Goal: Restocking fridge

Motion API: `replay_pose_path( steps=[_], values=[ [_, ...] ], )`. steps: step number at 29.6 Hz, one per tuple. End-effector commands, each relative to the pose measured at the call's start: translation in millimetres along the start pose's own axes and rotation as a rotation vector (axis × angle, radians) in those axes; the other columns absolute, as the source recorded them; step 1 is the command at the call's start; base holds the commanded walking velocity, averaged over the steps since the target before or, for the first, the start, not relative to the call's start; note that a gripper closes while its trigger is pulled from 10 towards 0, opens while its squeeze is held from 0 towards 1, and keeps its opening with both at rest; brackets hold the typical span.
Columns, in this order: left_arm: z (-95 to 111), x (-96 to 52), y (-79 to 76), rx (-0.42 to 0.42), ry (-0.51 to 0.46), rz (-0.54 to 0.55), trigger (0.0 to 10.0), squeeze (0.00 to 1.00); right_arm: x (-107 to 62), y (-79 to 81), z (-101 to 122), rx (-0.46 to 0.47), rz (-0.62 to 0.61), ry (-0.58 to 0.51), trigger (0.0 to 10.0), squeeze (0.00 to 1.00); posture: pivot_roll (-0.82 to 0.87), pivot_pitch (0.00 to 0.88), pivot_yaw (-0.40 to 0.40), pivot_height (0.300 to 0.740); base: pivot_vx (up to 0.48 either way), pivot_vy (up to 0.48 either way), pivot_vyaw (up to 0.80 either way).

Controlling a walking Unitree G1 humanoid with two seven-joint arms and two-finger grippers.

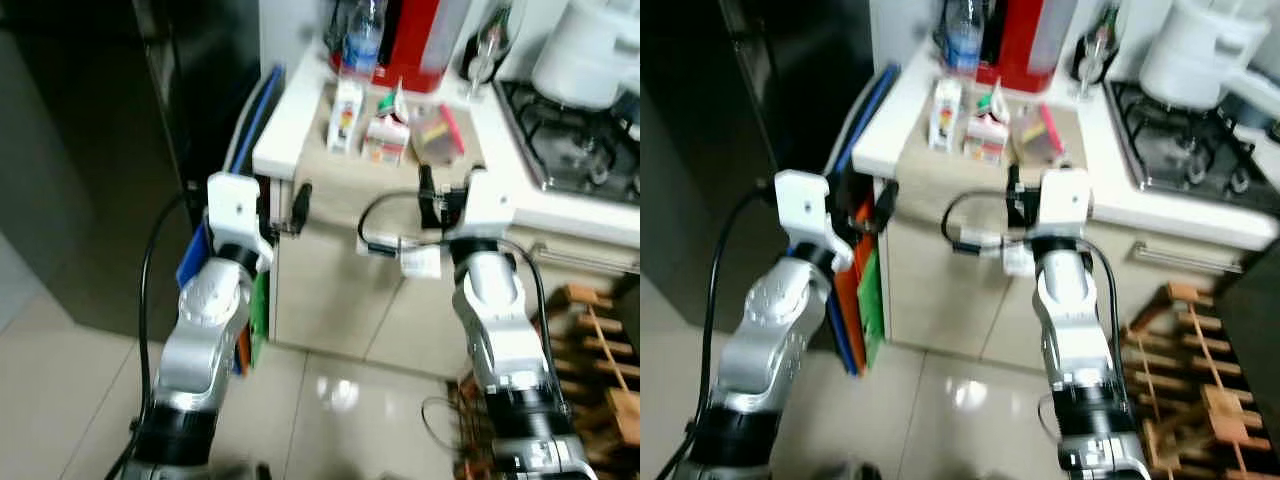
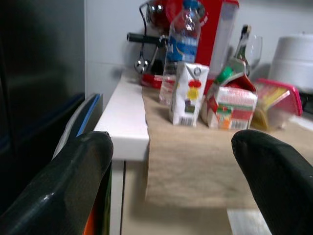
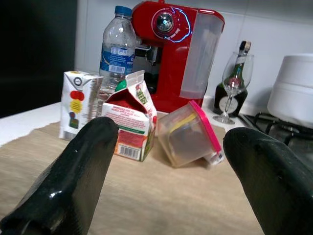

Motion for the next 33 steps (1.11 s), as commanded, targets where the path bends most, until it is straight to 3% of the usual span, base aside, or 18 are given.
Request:
replay_pose_path(
  steps=[1,12,19,23,33],
  values=[
    [4.4,4.4,-5.0,0.026,-0.018,-0.02,10.0,0.0,-1.4,-9.3,-1.5,-0.001,-0.031,0.011,10.0,0.0,-0.02,0.0,-0.026,0.74,0.0,0.0,0.0],
    [6.5,5.3,-1.4,0.046,-0.038,-0.015,10.0,0.0,-6.0,-26.2,1.3,-0.01,-0.127,-0.022,10.0,0.0,-0.02,0.0,-0.024,0.74,0.0,0.0,0.0],
    [13.5,5.8,-5.0,0.065,-0.078,-0.017,10.0,0.0,-5.4,-26.7,-1.6,-0.014,-0.121,-0.008,10.0,0.0,-0.02,0.0,-0.033,0.74,0.0,0.0,0.0],
    [18.4,5.2,-8.5,0.017,-0.107,-0.043,10.0,0.0,-4.3,-27.2,0.2,-0.024,-0.121,-0.015,10.0,0.0,-0.02,0.0,-0.04,0.74,0.0,0.0,0.0],
    [32.2,12.2,-12.9,-0.042,-0.165,-0.082,10.0,0.0,-1.6,-24.5,7.5,-0.035,-0.117,-0.046,10.0,0.0,-0.03,0.0,-0.036,0.74,0.444,0.0,0.0]
  ],
)
Point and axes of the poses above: a point about 5 cm out from each wrist's last joint towards the gripper, its own x axis pointing out of the wrist towards the gripper, its own z axis along the axis of the wrist's last joint, y = z × x, the point moved 6 cm from there along x, pointing out of the wrist towards the gripper, and after that the axes turned 14 degrees about x, right-handed, at the moved point
